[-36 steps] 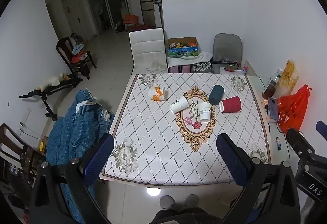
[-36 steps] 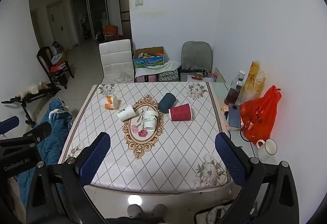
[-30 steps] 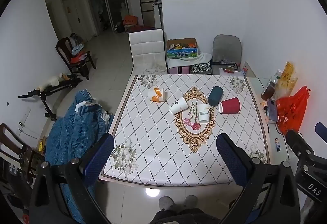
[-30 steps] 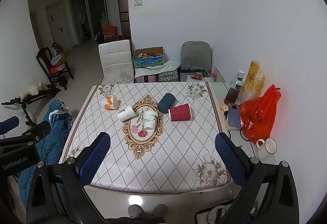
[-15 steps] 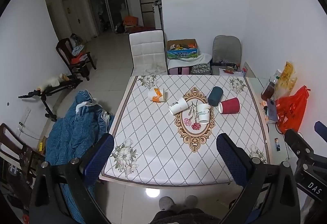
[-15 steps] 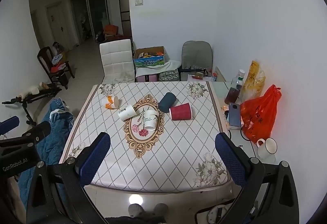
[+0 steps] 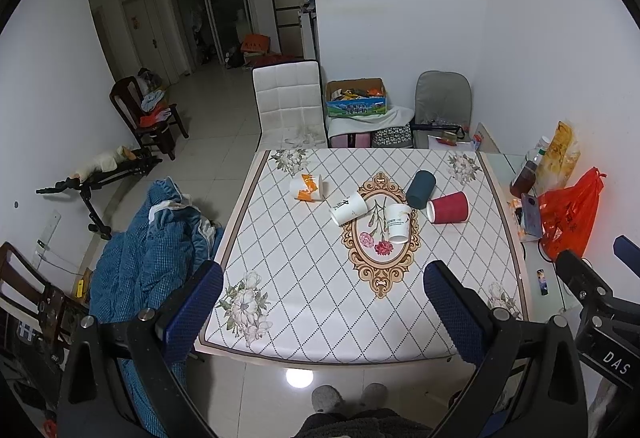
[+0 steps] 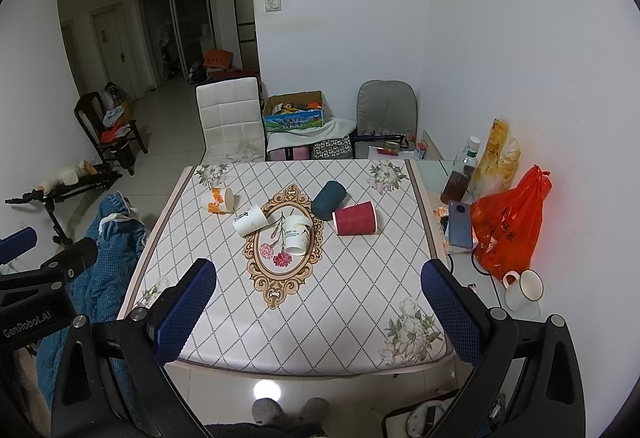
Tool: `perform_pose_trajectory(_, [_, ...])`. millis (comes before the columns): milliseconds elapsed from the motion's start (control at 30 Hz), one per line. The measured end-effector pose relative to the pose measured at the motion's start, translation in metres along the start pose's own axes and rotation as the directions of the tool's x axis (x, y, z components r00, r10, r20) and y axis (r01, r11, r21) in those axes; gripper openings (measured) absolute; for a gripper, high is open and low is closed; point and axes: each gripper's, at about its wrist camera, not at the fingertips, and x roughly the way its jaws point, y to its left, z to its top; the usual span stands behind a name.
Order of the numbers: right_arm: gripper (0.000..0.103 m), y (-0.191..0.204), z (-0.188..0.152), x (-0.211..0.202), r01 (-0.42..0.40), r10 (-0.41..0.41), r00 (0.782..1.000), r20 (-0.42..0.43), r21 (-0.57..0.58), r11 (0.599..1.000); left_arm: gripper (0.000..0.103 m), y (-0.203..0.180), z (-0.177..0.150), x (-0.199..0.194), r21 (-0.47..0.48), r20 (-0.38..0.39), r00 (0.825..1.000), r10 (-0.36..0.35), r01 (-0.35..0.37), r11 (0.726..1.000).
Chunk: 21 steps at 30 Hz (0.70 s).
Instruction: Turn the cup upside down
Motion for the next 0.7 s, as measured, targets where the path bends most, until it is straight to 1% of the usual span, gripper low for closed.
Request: perform_pose_trajectory(700, [0.103,0.0024,0.0005,-0.0004,-0.002,0.002,1.000,-0.003,0.002,1.000,0.103,-0.0024,0.0005,-0.0046,0.000,0.002,1.000,-0.005,0.005,1.000])
